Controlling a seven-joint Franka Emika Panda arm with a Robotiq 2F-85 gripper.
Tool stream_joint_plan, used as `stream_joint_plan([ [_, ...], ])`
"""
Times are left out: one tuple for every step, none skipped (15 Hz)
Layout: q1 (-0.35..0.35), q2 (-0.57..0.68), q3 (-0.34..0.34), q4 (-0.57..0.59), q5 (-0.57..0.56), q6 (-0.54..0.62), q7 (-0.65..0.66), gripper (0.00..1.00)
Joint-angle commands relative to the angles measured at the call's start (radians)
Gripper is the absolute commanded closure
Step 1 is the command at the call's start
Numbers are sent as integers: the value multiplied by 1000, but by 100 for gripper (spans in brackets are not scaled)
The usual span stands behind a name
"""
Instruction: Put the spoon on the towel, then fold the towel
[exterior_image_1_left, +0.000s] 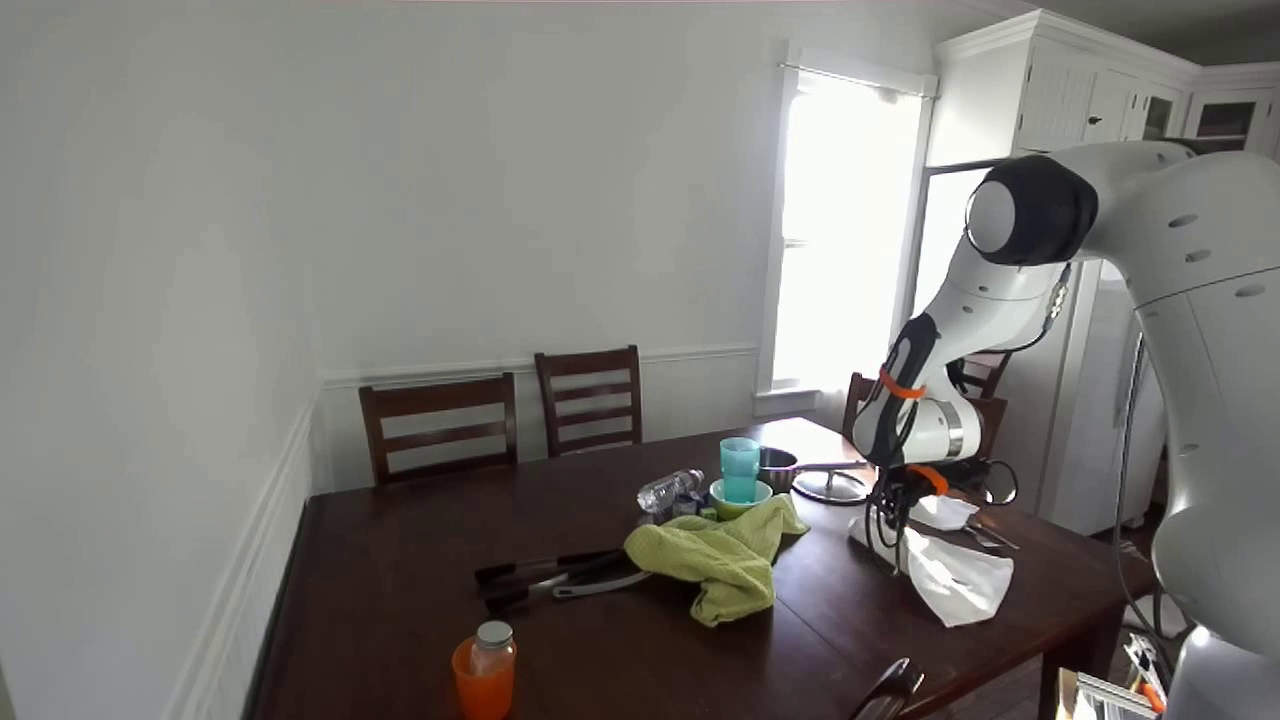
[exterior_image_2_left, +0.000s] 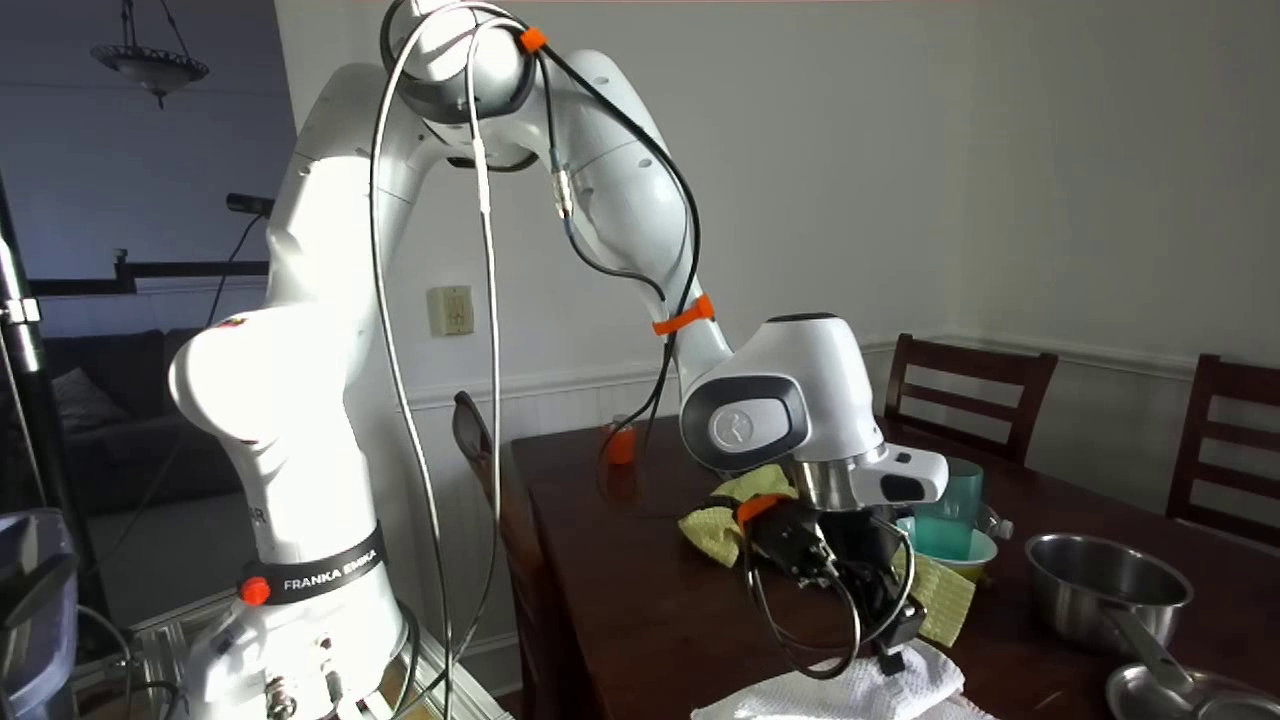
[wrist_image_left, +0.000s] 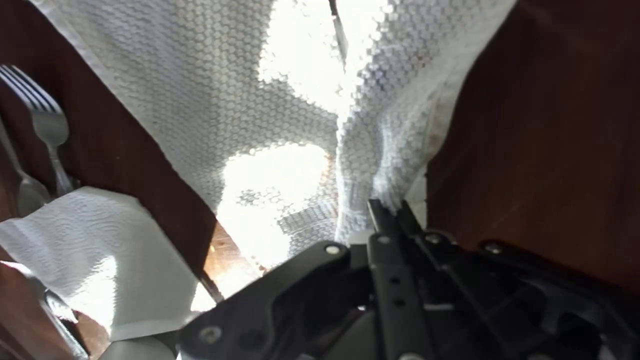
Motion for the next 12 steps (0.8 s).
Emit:
stream_joint_plan([
  [-68, -13, 12, -11, -30, 37, -67, 99],
  [-86, -6, 19, -8, -32, 46, -86, 99],
  [-103, -2, 26, -5, -34, 50, -103, 99],
  [-119, 3, 33, -3, -37, 56, -117, 99],
  [-153, 9, 60, 2, -32, 66, -144, 99],
  [-174, 17, 73, 10, -33, 70, -157, 99],
  [-195, 26, 87, 16, -36, 82, -171, 99],
  [-214, 40, 98, 26, -39, 94, -175, 99],
  [-233, 47, 113, 32, -39, 99, -179, 71],
  [-244, 51, 120, 35, -44, 99, -177, 70],
  [-251, 42, 127, 29, -50, 101, -176, 65],
  [-222, 32, 94, 20, -66, 98, -151, 57],
])
